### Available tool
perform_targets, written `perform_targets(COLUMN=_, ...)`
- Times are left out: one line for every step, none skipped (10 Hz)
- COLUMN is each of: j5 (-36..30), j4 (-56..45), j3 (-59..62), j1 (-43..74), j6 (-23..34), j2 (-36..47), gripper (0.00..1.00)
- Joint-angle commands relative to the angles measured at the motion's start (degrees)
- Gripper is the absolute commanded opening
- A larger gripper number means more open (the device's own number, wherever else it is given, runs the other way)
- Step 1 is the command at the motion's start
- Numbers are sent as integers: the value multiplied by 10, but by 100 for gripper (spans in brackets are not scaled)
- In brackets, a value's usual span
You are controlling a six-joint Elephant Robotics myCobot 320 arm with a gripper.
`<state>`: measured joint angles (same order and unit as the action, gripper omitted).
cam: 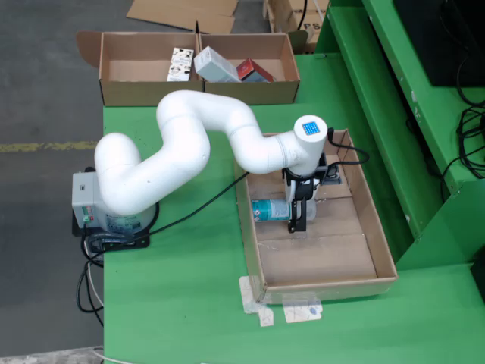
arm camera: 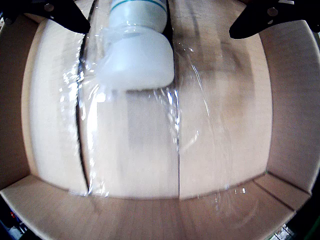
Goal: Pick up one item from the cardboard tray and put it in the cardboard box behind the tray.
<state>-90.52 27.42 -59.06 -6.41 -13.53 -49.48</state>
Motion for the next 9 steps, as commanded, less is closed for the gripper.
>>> perform_targets(j5=-5, j4=-4, j3=36, j1=0, j6=6, j2=-5, gripper=100)
perform_targets(j5=-4, j4=3, j3=34, j1=0, j6=4, j2=-10, gripper=100)
perform_targets(j5=-4, j4=3, j3=34, j1=0, j6=4, j2=-10, gripper=100)
perform_targets(j5=-4, j4=3, j3=34, j1=0, j6=4, j2=-10, gripper=100)
perform_targets(j5=-4, j4=3, j3=34, j1=0, j6=4, j2=-10, gripper=100)
perform_targets(j5=-4, j4=3, j3=34, j1=0, j6=4, j2=-10, gripper=100)
perform_targets(j5=-4, j4=3, j3=34, j1=0, j6=4, j2=-10, gripper=100)
perform_targets(j5=-4, j4=3, j3=34, j1=0, j6=4, j2=-10, gripper=100)
perform_targets(j5=-4, j4=3, j3=34, j1=0, j6=4, j2=-10, gripper=100)
